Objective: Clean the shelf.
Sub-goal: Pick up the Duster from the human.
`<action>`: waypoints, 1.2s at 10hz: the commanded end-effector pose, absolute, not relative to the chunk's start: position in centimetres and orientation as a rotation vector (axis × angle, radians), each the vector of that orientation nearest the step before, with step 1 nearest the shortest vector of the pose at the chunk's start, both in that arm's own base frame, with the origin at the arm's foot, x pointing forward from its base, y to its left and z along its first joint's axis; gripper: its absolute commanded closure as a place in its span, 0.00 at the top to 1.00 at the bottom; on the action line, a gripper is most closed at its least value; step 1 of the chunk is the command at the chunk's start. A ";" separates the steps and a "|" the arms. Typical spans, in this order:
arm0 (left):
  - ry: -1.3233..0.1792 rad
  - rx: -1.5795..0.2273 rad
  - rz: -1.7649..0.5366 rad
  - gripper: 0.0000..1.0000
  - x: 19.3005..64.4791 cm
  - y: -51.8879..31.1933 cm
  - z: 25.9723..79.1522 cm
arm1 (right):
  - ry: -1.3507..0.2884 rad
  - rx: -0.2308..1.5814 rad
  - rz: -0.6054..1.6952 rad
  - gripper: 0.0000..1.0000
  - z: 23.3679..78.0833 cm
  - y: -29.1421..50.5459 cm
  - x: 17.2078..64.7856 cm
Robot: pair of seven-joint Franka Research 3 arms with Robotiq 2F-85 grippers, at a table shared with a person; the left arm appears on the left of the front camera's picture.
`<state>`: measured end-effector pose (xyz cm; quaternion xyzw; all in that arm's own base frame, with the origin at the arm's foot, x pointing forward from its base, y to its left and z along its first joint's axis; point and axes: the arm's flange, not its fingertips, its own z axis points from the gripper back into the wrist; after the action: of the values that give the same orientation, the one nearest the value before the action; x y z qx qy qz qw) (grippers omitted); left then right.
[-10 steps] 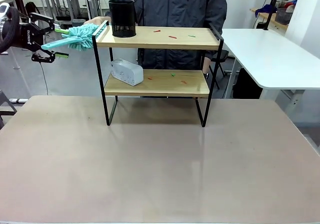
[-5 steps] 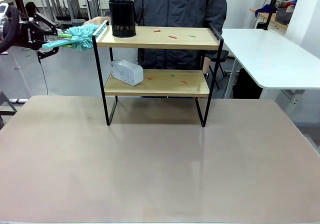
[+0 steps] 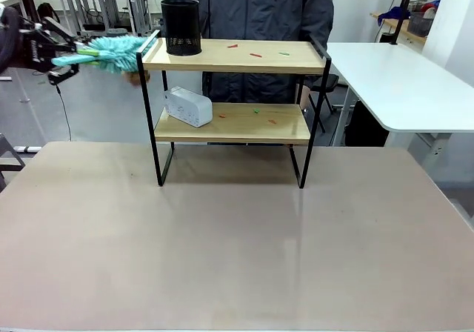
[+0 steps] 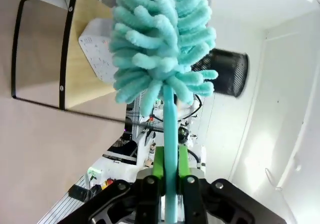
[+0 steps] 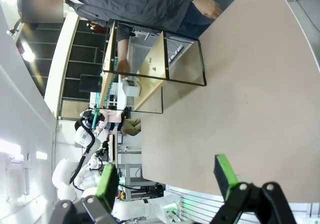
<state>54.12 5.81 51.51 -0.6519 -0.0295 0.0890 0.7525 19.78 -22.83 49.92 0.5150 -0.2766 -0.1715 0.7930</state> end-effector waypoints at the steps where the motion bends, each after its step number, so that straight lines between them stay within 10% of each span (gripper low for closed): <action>1: -0.169 -1.402 0.044 0.00 46.6 10.7 55.3 | -0.623 1.116 -0.348 1.00 50.1 -22.8 20.1; 6: -0.242 -0.898 -0.544 0.00 28.7 20.8 48.4 | -0.623 1.116 -0.348 1.00 50.1 -22.8 20.1; 12: -0.169 -0.994 -0.404 0.08 28.3 21.1 52.2 | -0.623 1.116 -0.348 1.00 50.1 -22.8 20.1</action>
<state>28.24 20.96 51.83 -0.4634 -0.0762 -0.1992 0.8601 19.88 -22.81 49.96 0.5160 -0.2773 -0.1718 0.7920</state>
